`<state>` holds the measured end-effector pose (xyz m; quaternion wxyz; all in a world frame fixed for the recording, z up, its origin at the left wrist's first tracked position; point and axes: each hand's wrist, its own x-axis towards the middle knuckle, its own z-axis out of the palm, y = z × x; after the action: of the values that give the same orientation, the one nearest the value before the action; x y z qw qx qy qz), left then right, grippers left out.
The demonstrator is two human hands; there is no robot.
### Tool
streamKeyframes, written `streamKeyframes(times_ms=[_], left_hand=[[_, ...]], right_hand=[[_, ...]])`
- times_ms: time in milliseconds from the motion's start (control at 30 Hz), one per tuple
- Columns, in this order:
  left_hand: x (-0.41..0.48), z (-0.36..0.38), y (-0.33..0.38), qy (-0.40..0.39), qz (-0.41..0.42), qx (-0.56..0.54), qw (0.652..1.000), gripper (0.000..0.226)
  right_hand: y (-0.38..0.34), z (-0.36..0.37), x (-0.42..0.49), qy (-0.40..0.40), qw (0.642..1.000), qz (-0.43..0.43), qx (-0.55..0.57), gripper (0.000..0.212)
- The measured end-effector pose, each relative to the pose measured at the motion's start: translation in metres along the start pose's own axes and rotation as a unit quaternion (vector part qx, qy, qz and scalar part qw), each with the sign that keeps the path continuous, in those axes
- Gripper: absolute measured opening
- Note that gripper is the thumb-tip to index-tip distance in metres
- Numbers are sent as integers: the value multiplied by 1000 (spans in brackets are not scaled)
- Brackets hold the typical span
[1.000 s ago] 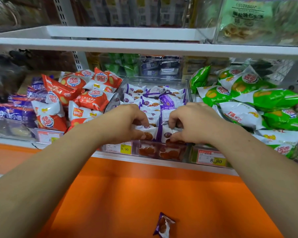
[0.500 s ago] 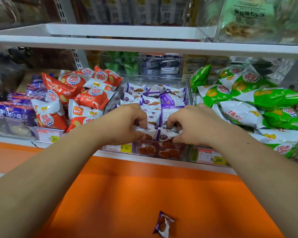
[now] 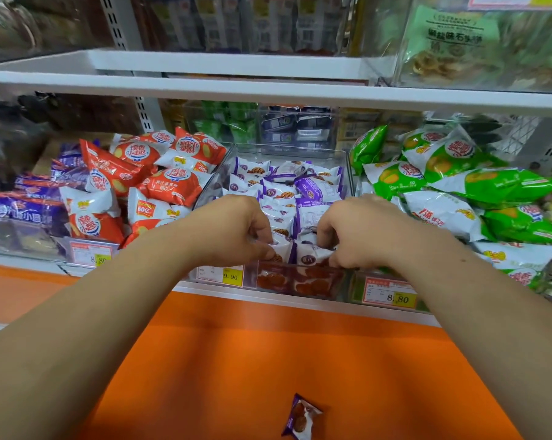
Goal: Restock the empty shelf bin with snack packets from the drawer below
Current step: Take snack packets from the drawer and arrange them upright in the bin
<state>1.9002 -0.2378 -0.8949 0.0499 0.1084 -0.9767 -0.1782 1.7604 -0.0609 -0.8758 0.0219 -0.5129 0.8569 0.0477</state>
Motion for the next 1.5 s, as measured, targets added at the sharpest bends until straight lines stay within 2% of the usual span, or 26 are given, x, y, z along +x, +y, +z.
streamKeyframes(times_ms=[67, 100, 167, 233, 333, 433, 533, 600, 667, 733, 800, 933, 1067, 1167, 1233, 1333, 1400, 1467, 1500], left_hand=[[0, -6, 0, 27, 6, 0, 1000, 9], [1, -9, -1, 54, 6, -2, 999, 7], [4, -15, -4, 113, 2, -5, 994, 3], [8, -17, -5, 154, -4, 5, 988, 7], [10, -15, -8, 166, -11, 17, 986, 12], [6, -16, -14, 168, -22, 15, 985, 23], [0, -25, -16, 183, -51, -15, 982, 28], [-5, -34, -12, 188, -65, -56, 978, 20], [-12, -41, -6, 163, -54, -144, 975, 13], [-19, -46, 1, 136, -33, -232, 963, 24], [-23, -48, 2, 136, -29, -269, 953, 32], [-31, -51, -6, 147, -65, -358, 920, 38], [-38, -54, -11, 94, -102, -426, 894, 35], [-40, -55, -15, 68, -97, -443, 889, 45], [-39, -54, -15, 77, -89, -460, 880, 39], [-35, -50, -16, 101, -96, -460, 877, 20], [-31, -46, -21, 151, -118, -411, 891, 14], [-30, -46, -21, 210, -129, -325, 913, 21], [-30, -47, -18, 211, -116, -301, 923, 27]], right_hand=[[3, -10, 2, -27, 998, 14, 48, 30], [5, -14, 5, -10, 996, 18, 82, 28], [11, -11, 12, 74, 989, 31, 128, 19], [11, -3, 18, 127, 985, 38, 113, 34], [8, 7, 26, 109, 989, 37, 95, 50], [10, 5, 31, 100, 991, 38, 78, 46], [8, -2, 27, 156, 983, 29, 87, 41], [3, -10, 24, 222, 961, 16, 167, 47], [-11, -19, 24, 269, 920, -4, 284, 58], [-31, -24, 28, 287, 877, -13, 386, 61], [-50, -22, 33, 273, 847, -18, 455, 62], [-58, -18, 39, 161, 808, -31, 566, 77], [-56, -14, 42, 120, 738, -27, 663, 64], [-53, -14, 41, 72, 724, -40, 685, 59], [-52, -16, 40, 41, 703, -49, 708, 51], [-54, -17, 38, 52, 708, -37, 703, 27], [-56, -16, 39, 79, 715, 1, 695, 18], [-58, -15, 40, 108, 708, 51, 696, 17], [-59, -15, 41, 119, 698, 68, 703, 20]])
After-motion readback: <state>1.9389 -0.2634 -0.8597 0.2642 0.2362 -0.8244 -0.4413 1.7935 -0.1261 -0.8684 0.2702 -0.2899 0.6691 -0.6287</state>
